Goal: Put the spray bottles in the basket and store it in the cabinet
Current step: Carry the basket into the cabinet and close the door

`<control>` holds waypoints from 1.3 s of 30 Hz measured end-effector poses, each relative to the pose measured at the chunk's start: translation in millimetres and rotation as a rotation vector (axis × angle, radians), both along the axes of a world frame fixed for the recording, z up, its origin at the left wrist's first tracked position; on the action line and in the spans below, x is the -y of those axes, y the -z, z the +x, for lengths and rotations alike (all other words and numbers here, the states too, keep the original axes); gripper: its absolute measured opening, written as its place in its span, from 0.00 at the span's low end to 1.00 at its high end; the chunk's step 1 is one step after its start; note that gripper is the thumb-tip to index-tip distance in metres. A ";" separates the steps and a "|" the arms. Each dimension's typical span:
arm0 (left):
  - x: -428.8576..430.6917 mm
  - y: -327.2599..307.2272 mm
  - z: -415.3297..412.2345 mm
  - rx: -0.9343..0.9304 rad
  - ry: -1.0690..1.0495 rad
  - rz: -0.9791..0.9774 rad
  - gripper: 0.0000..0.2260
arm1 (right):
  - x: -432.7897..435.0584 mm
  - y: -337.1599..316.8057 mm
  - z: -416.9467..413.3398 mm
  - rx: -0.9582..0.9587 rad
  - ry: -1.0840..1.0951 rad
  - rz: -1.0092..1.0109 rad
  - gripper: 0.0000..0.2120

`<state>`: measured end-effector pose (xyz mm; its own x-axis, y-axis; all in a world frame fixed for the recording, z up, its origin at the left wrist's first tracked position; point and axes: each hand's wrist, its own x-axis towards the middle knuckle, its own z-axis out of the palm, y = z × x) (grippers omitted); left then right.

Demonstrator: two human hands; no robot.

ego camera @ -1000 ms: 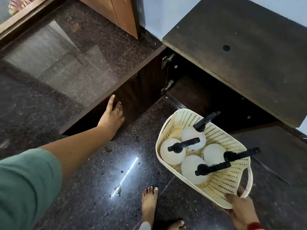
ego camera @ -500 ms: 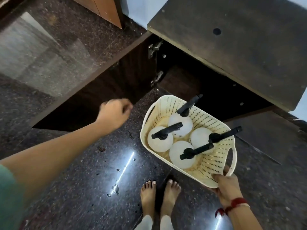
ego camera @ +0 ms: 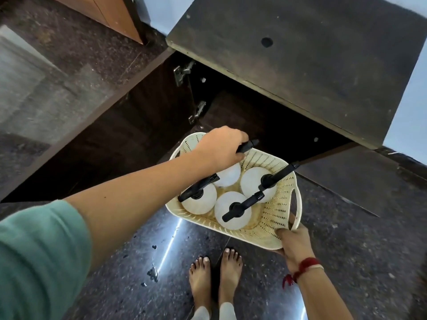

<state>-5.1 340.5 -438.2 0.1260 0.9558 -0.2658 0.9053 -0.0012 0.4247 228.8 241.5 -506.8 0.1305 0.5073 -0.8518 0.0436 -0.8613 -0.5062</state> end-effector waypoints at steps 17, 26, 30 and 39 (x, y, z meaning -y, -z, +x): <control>-26.3 36.9 -3.1 -0.071 -0.119 0.048 0.24 | -49.8 31.3 -13.6 0.058 0.008 0.015 0.18; -5.5 72.1 -91.4 0.082 -0.565 0.218 0.21 | -89.9 58.3 -16.1 0.061 0.017 0.010 0.15; 5.0 110.3 -101.9 0.395 -0.826 -0.224 0.17 | -108.9 75.2 -21.9 0.045 0.053 0.031 0.16; -32.0 173.5 -91.5 0.547 -0.774 -0.240 0.11 | -150.8 128.2 -34.7 0.067 0.039 0.115 0.14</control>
<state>-96.6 372.6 -611.7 -0.3493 0.7544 -0.5558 0.2971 0.6517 0.6978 194.1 392.3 -634.9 0.2070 0.5945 -0.7770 0.0479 -0.7994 -0.5989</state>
